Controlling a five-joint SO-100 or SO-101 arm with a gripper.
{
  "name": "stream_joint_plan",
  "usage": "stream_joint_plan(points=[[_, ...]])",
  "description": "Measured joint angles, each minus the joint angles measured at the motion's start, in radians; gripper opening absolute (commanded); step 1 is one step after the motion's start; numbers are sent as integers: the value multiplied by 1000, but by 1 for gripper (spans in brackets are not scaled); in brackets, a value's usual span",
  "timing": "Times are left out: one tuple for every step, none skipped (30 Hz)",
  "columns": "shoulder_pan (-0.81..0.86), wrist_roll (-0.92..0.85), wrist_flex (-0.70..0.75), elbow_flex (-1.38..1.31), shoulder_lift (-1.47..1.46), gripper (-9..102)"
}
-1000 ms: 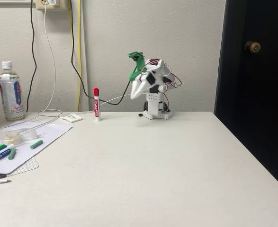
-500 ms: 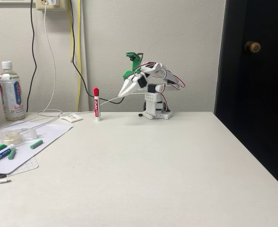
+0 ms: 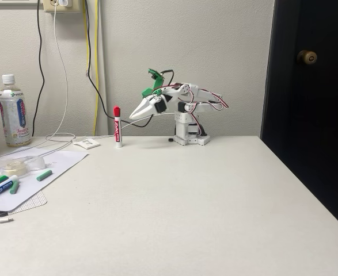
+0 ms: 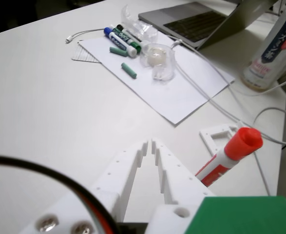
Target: Pick up the red marker.
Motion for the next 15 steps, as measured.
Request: stream_joint_plan(points=[[11, -6, -25, 12, 0, 0], [15, -8, -43, 20, 0, 0], [17, -8, -49, 23, 2, 0], [20, -8, -51, 25, 0, 0], [29, -8, -44, 25, 0, 0], [37, -8, -40, 25, 0, 0], [40, -8, -32, 25, 0, 0], [46, -8, -25, 25, 0, 0], [52, -8, -20, 25, 0, 0], [58, -8, -18, 25, 0, 0], [66, -8, -3, 23, 0, 0], [75, -8, 23, 21, 2, 0], [80, -8, 40, 21, 0, 0], [86, -6, 66, 20, 0, 0], [94, -6, 100, 9, 0, 0]])
